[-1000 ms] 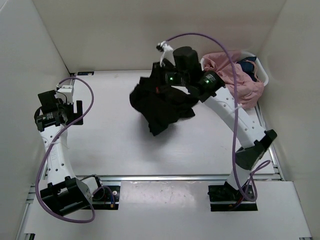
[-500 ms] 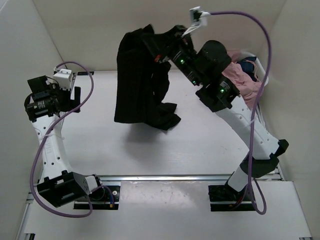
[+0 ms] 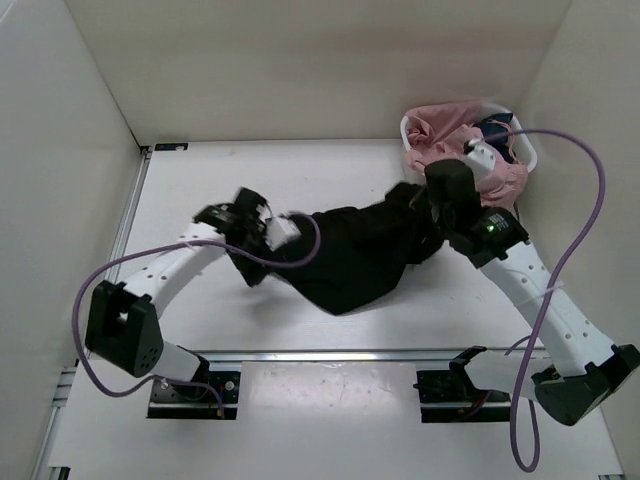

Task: Fold and stack the trousers
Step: Flatten the trousers out

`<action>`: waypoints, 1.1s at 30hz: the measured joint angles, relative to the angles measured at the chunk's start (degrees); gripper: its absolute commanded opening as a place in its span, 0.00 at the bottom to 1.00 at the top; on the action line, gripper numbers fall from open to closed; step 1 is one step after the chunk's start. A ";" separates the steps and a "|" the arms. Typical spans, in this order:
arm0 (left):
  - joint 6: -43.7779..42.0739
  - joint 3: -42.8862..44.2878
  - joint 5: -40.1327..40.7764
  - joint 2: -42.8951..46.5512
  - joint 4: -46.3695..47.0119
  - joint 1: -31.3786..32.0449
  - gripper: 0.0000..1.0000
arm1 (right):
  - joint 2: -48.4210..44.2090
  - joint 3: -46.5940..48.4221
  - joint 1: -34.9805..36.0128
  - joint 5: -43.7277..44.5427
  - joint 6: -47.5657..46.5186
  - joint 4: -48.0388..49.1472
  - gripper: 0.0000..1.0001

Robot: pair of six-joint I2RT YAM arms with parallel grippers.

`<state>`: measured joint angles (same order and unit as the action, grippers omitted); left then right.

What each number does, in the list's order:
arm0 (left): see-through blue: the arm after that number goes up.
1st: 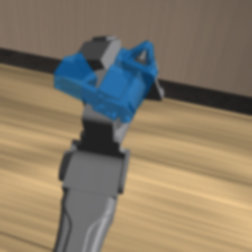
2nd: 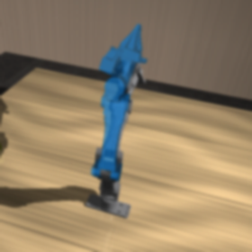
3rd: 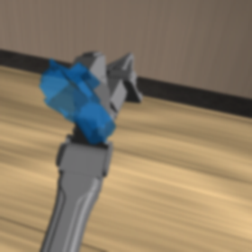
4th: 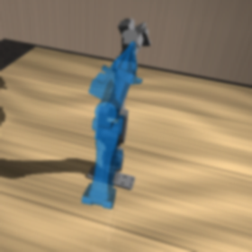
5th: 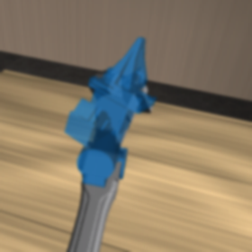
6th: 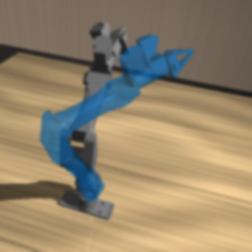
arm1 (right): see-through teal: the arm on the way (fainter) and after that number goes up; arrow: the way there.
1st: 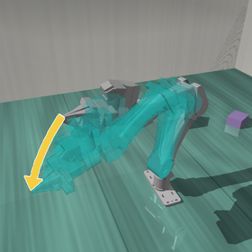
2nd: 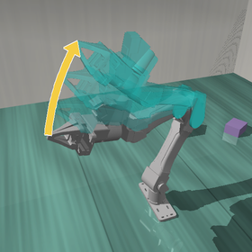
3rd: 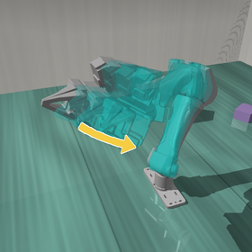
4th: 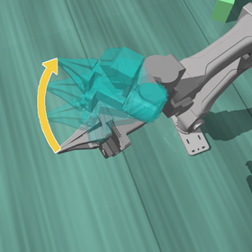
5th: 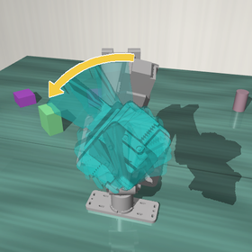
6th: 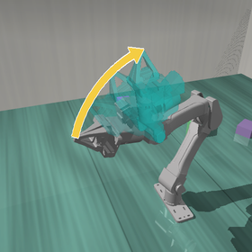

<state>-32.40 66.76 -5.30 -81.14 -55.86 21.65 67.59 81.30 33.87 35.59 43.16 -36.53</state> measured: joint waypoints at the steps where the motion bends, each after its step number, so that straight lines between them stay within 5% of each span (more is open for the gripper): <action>1: 0.24 -1.73 1.31 -0.92 0.66 3.48 1.00 | -0.90 -3.21 -0.02 0.39 1.51 -1.75 0.00; 8: 2.49 -13.14 10.97 -8.79 10.12 15.72 1.00 | -8.11 -13.75 -0.07 2.75 9.94 -8.92 0.00; 14: 7.04 -9.27 19.19 -15.30 21.05 15.78 1.00 | -12.57 -14.47 -0.11 4.85 13.97 -12.41 0.00; 20: 8.41 -4.76 17.20 -19.12 29.49 14.25 1.00 | -16.57 -15.91 -0.11 6.73 17.29 -16.85 0.00; 22: 8.20 -4.66 15.17 -20.61 30.56 14.14 0.74 | -17.79 -16.70 -0.11 7.52 18.34 -17.90 0.00; 24: 8.70 -4.26 12.48 -21.22 31.34 14.19 0.22 | -18.43 -17.05 -0.11 8.09 19.02 -18.64 0.00; 25: 8.83 -4.09 11.30 -21.77 31.32 14.21 0.14 | -18.53 -17.05 -0.11 8.33 19.23 -19.06 0.00; 33: 8.24 -2.25 8.57 -16.79 24.46 8.81 0.14 | -18.38 -9.86 -0.11 14.25 19.39 -26.77 0.00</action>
<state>-24.16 64.51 3.27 -97.93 -31.40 30.46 49.21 71.44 33.76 49.84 62.54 -63.31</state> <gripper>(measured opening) 0.149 0.008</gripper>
